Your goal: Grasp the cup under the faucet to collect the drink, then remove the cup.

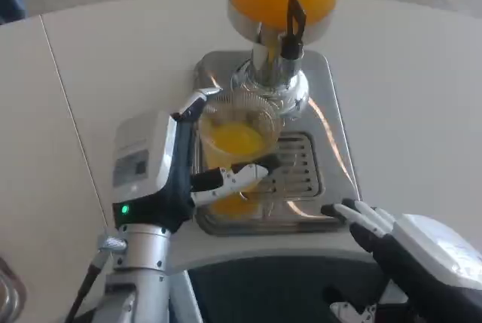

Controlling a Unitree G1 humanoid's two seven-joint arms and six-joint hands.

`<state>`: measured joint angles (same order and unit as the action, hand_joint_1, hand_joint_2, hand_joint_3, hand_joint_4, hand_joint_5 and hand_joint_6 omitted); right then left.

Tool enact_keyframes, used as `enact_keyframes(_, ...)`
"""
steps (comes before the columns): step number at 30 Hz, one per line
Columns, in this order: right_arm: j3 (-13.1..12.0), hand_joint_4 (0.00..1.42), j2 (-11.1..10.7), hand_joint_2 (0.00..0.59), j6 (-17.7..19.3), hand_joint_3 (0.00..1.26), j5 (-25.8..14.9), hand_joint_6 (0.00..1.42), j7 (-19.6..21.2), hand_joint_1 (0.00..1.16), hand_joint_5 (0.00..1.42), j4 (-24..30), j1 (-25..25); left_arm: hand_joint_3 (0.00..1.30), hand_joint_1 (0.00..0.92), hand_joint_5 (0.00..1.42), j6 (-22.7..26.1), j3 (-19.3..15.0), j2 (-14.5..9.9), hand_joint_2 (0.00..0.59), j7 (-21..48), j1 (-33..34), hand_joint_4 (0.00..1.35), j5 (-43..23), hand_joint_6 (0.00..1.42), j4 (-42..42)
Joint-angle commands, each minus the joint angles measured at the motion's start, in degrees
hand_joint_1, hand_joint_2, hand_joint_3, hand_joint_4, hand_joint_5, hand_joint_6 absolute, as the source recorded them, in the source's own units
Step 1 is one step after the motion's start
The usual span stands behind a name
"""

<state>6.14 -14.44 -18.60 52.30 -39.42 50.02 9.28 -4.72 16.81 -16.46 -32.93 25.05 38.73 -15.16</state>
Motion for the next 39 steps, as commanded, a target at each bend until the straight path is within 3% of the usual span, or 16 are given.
enact_keyframes(1,0.0,0.00,-0.3,0.458,0.3,0.08,-0.2,0.00,0.8,0.75,0.00,0.4,-0.2,1.02,0.469,1.36,-3.9,-2.7,-3.1,0.114,3.4,-3.5,1.20,-1.4,1.42,6.2)
enact_keyframes(14,1.2,0.00,-0.9,0.453,1.7,0.08,2.1,0.00,2.0,0.74,0.00,-0.8,-2.9,1.02,0.463,1.36,-7.7,-10.2,-8.0,0.109,12.5,-14.3,1.21,-5.1,1.42,19.9)
enact_keyframes(22,1.2,0.00,-2.7,0.452,4.8,0.08,3.7,0.00,4.4,0.73,0.00,-2.6,-4.9,1.02,0.463,1.36,-10.3,-16.0,-10.0,0.103,18.9,-22.0,1.21,-8.2,1.42,30.1)
enact_keyframes(33,1.5,0.00,-3.3,0.458,7.6,0.08,4.9,0.00,7.2,0.72,0.00,-5.3,-6.6,1.02,0.460,1.36,-13.1,-21.8,-9.4,0.098,23.8,-30.1,1.21,-10.7,1.42,38.2)
enact_keyframes(39,1.6,0.00,-3.4,0.458,9.0,0.08,5.7,0.00,8.3,0.71,0.00,-5.6,-6.6,1.02,0.464,1.36,-14.5,-23.3,-8.7,0.094,25.9,-32.9,1.21,-11.3,1.42,41.8)
